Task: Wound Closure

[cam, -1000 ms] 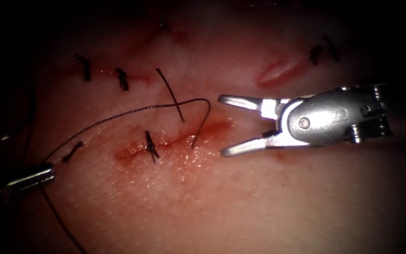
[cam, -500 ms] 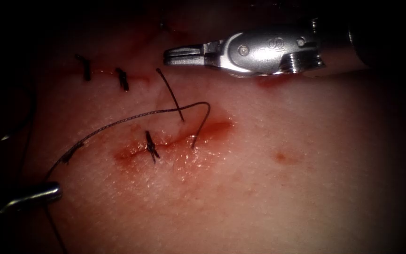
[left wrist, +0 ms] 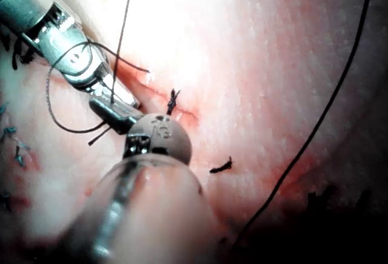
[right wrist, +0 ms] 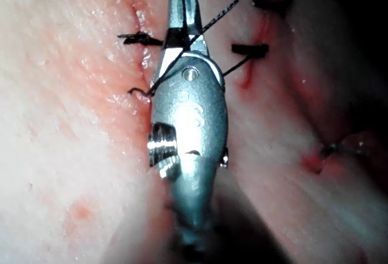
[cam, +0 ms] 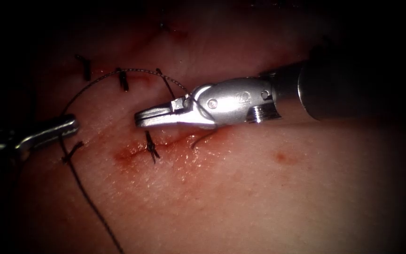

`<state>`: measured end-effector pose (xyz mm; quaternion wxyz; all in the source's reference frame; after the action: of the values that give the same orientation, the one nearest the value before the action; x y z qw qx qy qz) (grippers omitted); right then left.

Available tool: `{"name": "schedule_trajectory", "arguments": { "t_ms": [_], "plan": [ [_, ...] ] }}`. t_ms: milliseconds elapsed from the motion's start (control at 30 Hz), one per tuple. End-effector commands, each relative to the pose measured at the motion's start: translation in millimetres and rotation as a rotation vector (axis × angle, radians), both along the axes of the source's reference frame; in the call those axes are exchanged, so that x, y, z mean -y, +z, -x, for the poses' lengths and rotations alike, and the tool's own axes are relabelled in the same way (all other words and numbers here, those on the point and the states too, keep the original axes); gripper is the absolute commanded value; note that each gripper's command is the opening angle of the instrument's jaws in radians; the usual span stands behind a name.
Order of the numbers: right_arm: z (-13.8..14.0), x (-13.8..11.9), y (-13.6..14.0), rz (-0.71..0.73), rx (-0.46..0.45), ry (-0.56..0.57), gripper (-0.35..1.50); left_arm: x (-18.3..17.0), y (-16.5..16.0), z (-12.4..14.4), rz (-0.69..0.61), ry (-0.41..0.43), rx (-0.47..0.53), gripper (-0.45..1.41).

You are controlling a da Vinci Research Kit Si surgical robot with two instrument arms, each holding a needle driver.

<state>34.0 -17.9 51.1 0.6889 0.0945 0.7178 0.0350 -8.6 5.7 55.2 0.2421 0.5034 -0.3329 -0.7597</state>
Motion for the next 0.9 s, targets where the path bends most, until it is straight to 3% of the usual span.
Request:
{"name": "schedule_trajectory", "arguments": {
  "t_ms": [33,167,333,567,800,833,900],
  "plan": [
    [-0.7,-0.1,0.7,-0.027,-0.037,0.020,-0.35,-0.6,2.9,0.7,-0.044,0.017,-0.027,-0.45],
    [-0.4,-0.2,1.0,-0.103,-0.103,0.076,-0.35,-0.3,7.3,0.8,-0.120,0.045,-0.075,-0.45],
    [-0.5,0.1,1.1,-0.140,-0.101,0.132,-0.35,1.1,11.3,1.5,-0.163,0.074,-0.122,-0.45],
    [-0.9,0.6,1.2,-0.266,-0.164,0.184,-0.35,2.0,12.0,3.5,-0.182,0.094,-0.132,-0.45],
    [-2.3,0.4,0.4,-0.277,-0.129,0.299,-0.35,3.5,10.8,6.7,-0.188,0.128,-0.127,-0.45],
    [-2.5,0.2,0.3,-0.276,-0.121,0.320,0.15,3.7,10.5,6.9,-0.189,0.131,-0.127,-0.45],
    [-2.8,-0.1,0.3,-0.275,-0.096,0.335,0.59,4.1,9.8,7.3,-0.193,0.143,-0.125,-0.45]
  ]
}}
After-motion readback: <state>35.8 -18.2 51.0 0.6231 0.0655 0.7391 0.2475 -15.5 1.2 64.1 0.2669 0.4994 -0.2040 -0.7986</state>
